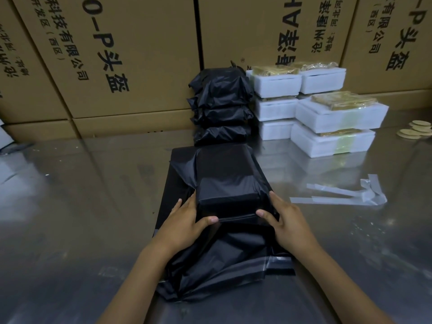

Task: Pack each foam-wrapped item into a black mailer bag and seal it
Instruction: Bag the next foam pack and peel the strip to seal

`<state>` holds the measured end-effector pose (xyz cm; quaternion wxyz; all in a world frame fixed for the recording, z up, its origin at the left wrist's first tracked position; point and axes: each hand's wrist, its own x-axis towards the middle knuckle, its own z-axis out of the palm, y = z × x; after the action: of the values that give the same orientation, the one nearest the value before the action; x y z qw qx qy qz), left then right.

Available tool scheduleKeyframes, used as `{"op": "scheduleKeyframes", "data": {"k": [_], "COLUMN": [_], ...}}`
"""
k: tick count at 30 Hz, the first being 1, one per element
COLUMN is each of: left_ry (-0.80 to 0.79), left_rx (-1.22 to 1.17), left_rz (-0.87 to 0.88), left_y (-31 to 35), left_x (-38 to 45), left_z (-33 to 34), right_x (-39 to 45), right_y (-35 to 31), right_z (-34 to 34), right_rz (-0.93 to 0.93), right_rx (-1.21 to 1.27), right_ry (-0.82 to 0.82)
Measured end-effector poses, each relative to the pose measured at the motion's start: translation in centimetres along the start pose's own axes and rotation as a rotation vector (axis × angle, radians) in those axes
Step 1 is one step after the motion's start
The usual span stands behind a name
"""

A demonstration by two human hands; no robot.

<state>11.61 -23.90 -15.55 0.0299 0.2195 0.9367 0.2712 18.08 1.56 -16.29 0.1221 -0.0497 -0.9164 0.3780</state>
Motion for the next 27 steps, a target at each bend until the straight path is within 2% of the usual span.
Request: {"op": "scheduleKeyframes", "data": {"k": [6,9,12,22,24,27], "left_ry": [0.077,0.113,0.157,0.134,0.155,0.249], "left_rx": [-0.127,-0.186,-0.232,-0.123,-0.223,-0.515], "left_rz": [-0.049,-0.127,-0.116,-0.143,-0.132,-0.121], "left_y": [0.5,0.2,-0.1,-0.2,0.0,-0.2], "left_x": [-0.7,-1.3,-1.5,-1.9,-2.2,-3.0], "left_z": [0.0,-0.3,-0.5,-0.4,-1.0,-2.7], "right_x": [-0.3,-0.3,-0.1,0.0,0.0,0.0], "right_y": [0.1,0.3,0.4,0.7,0.7,0.3], "right_z": [-0.1,0.0,0.1,0.3,-0.1,-0.9], "right_rz": [-0.002,-0.005,-0.023,-0.076,-0.073,-0.011], "right_rx": [0.039,0.045,0.052,0.066,0.168,0.495], "right_ry": [0.005,0.005,0.017,0.068,0.052,0.002]}}
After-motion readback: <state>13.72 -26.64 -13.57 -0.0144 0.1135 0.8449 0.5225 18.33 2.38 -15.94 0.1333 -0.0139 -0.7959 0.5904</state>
